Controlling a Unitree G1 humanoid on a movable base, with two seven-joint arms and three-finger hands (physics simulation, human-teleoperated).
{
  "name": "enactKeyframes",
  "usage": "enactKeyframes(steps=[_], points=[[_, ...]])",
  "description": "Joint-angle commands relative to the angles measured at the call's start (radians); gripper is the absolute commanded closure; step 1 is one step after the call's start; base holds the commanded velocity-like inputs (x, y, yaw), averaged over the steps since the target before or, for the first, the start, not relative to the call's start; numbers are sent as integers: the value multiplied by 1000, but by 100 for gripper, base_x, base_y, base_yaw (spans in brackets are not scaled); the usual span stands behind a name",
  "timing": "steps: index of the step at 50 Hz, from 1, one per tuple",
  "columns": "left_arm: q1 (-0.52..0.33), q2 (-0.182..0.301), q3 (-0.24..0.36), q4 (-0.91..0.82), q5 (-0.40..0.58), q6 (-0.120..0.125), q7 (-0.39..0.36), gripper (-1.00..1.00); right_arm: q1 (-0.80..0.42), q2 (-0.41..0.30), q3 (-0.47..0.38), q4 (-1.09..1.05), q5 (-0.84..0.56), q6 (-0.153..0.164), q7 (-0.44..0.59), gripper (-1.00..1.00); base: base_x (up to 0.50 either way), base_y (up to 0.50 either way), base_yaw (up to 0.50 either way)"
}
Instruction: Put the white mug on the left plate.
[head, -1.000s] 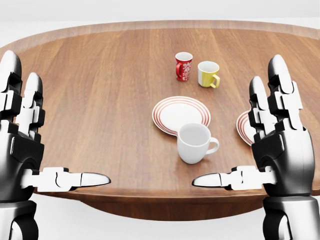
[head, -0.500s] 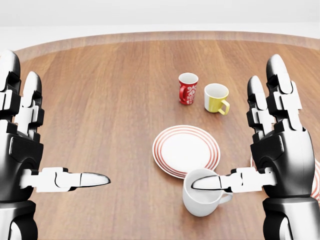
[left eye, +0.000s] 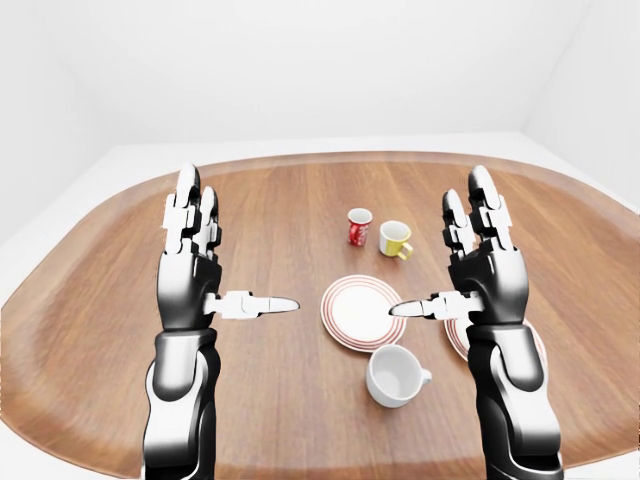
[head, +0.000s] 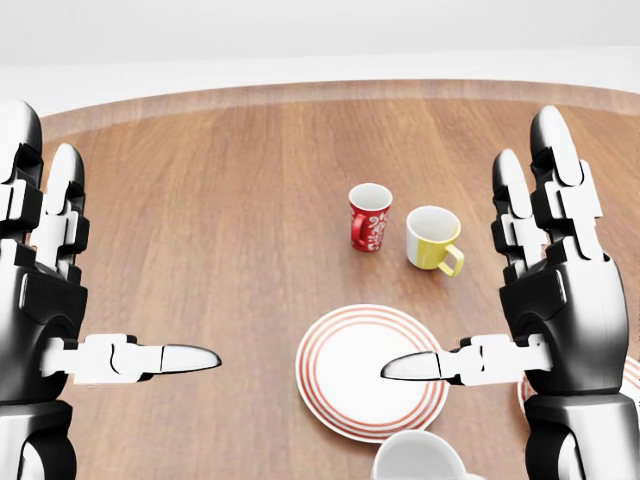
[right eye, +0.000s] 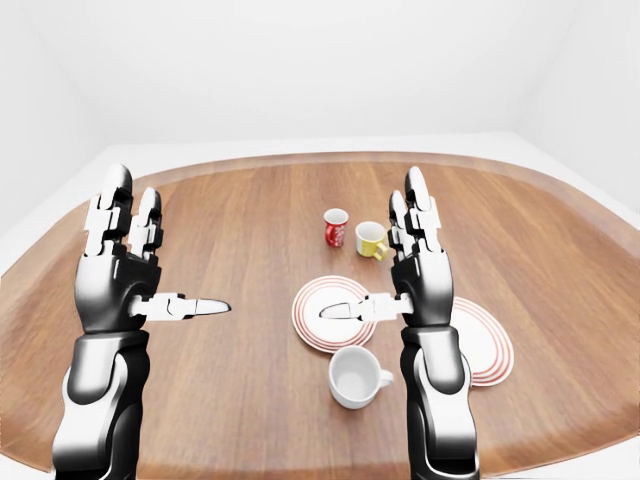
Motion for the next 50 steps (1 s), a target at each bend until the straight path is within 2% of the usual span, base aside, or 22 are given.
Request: enactKeyframes(steps=[1, 7, 9, 14, 19, 24, 28, 39, 40, 46, 47, 50], points=[[-1, 1, 2, 1, -1, 0, 0, -100, 3, -1, 0, 0, -6, 0, -2, -100, 50, -2, 0], [0, 3, 5, 0, -3, 0, -2, -100, -19, 2, 8, 29, -28, 0, -35, -100, 31, -2, 0], [-5, 4, 12, -1, -7, 0, -2, -100, -51, 6, 13, 65, -72, 0, -91, -100, 0, 0, 0], [-3, 4, 10, 1, -7, 0, -1, -100, -131, 10, 8, 86, -64, 0, -165, -100, 0, 0, 0], [-5, 4, 11, -5, -8, 0, -1, -100, -179, 3, 29, 126, -69, 0, -179, -100, 0, 0, 0], [0, 2, 5, 0, -5, 0, -2, -100, -287, 9, 41, 211, -75, 0, -218, -100, 0, 0, 0], [-2, 4, 9, -3, -5, 0, -2, -100, -312, 4, 82, 204, -107, 0, -205, -100, 0, 0, 0], [3, 1, 2, 1, 0, 0, -3, -100, -350, 22, 80, 209, -124, 0, -182, -100, 0, 0, 0], [10, -2, -7, 3, 4, 0, -2, -100, -373, 2, 122, 306, -197, 0, -213, -100, 0, 0, 0], [14, -3, -13, -7, 11, 0, -4, -100, -434, -15, 109, 299, -248, 0, -77, -100, 0, 0, 0], [11, -3, -10, -11, 10, 0, -4, -100, -446, -16, 78, 267, -192, 0, 3, -100, 0, 0, 0], [8, -2, -8, -11, 11, 0, -4, -100, -443, -45, 52, 216, -99, 0, 119, -100, 0, 0, 0]])
